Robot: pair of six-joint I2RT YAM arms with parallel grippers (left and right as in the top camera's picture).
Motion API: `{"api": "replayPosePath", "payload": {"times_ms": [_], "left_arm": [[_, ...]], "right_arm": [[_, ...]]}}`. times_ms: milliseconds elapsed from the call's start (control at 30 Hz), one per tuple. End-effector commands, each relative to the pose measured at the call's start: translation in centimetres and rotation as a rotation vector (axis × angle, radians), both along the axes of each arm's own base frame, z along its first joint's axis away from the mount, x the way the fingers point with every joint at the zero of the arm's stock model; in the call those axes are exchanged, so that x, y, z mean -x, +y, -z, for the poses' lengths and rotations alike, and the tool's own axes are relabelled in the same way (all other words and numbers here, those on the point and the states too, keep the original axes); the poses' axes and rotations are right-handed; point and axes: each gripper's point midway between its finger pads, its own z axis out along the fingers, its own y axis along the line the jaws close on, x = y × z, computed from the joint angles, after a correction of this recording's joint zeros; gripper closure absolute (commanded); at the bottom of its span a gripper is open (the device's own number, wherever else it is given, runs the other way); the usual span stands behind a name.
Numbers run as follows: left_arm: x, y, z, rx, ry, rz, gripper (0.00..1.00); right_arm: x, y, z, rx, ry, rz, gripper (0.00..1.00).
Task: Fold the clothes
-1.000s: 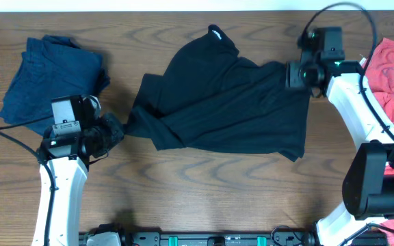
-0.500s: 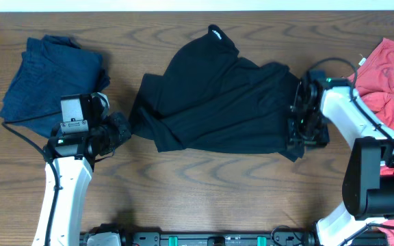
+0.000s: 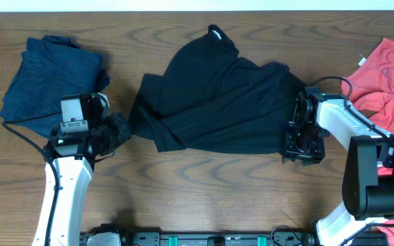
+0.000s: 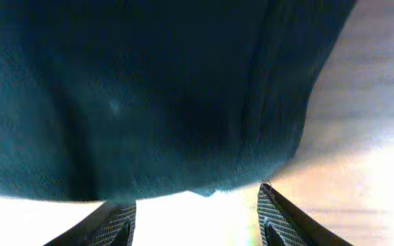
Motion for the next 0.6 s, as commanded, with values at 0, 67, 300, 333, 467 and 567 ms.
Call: {"api": "replayPosePath", "payload": {"times_ms": [0,67,300,333,467,567], "left_arm": [[0.2,-0.2,0.3,0.007,0.009,0.006,0.94],[0.2,-0.2,0.3,0.007,0.009,0.006,0.94],[0.2,-0.2,0.3,0.006,0.008,0.009,0.94],[0.2,-0.2,0.3,0.005,0.008,0.009,0.94],[0.2,-0.2,0.3,0.005,0.009,0.009,0.94],[0.2,-0.2,0.3,0.005,0.008,0.009,0.94]], "right_arm": [[-0.4,0.4,0.2,0.016,-0.014,0.103,0.46],[-0.6,0.4,0.6,0.027,-0.025,0.152,0.46],[-0.5,0.5,2.1,0.046,-0.05,0.279,0.47],[-0.7,0.6,2.4,0.038,-0.061,0.288,0.48],[-1.7,1.6,2.6,-0.022,-0.099,0.303,0.48],[-2.1,1.7,2.6,-0.03,-0.113,0.305,0.54]]}}
